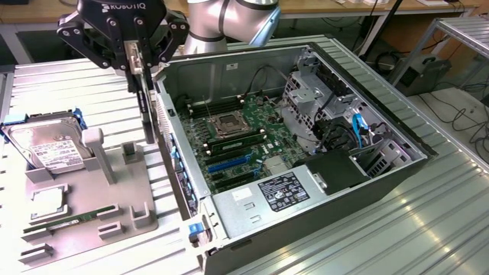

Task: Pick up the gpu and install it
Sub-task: 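Pick up the gpu and move the gpu toward the slot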

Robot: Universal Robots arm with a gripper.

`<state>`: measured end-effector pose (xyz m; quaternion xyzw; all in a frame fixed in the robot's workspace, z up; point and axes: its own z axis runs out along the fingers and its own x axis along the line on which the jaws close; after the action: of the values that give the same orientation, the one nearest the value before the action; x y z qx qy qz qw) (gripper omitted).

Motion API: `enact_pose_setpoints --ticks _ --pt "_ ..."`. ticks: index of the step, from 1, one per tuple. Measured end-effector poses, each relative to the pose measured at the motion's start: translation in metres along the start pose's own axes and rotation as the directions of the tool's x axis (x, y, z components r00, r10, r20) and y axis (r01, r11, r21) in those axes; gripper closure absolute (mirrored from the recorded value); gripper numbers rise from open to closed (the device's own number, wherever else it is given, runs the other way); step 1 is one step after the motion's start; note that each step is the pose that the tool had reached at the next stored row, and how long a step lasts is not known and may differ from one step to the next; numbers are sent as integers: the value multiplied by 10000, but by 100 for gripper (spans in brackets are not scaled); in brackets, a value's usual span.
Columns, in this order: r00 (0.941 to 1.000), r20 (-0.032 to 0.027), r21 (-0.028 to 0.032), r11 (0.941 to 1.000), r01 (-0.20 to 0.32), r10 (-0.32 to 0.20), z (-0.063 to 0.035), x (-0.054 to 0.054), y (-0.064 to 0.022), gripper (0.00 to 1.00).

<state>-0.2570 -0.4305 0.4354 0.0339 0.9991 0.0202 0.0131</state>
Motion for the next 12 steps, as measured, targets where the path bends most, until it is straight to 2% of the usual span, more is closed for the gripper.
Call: enact_pose_setpoints --ticks 12 --pt "10000 0 0 10000 0 0 1 -48 3 74"
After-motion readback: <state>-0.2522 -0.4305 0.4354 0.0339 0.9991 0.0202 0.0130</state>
